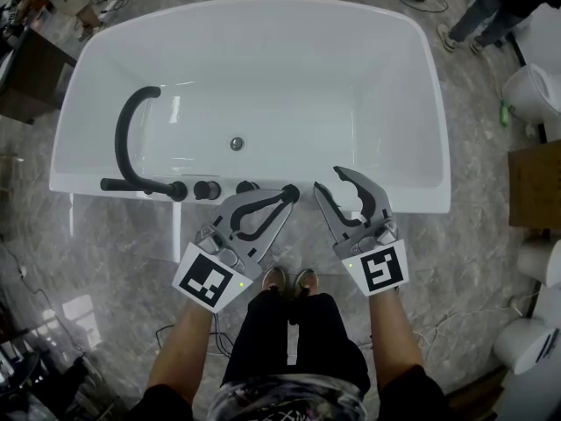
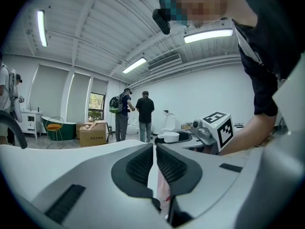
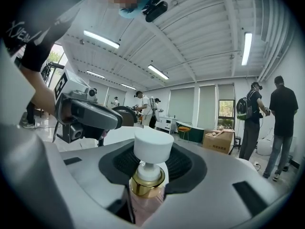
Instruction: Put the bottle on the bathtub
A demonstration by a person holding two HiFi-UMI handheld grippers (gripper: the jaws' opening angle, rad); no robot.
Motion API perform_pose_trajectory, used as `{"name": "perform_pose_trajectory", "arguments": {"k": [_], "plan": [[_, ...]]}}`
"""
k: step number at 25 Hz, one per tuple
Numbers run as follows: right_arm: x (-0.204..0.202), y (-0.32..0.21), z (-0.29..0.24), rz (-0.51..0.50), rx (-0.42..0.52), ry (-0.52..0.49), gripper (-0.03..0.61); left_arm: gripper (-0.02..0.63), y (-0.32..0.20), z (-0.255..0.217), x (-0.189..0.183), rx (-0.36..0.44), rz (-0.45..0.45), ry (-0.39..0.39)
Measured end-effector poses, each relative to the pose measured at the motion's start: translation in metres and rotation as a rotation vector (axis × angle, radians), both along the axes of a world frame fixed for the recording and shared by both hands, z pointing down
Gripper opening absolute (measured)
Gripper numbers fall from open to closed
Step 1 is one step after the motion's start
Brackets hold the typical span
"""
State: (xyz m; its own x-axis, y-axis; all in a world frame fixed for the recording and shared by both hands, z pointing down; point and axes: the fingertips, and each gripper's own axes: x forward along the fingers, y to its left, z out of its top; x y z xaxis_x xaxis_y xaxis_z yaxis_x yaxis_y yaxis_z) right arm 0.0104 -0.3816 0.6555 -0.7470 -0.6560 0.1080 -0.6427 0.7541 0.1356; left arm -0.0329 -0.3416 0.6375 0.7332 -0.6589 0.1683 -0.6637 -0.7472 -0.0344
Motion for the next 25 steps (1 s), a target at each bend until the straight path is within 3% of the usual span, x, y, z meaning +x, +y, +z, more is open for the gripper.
{"name": "perform_pose_trajectory", "arguments": {"k": [8, 25], "plan": [[0.002, 0.000, -0.003, 0.002, -0.011, -0.013, 0.153, 0.038, 0.001, -0.007, 0.003, 0.004, 0.006, -0.006], [0.001, 0.003, -0.036, -0.004, -0.012, -0.029, 0.258, 0.038, 0.002, -0.043, 0.006, 0.007, 0.018, -0.008]]}}
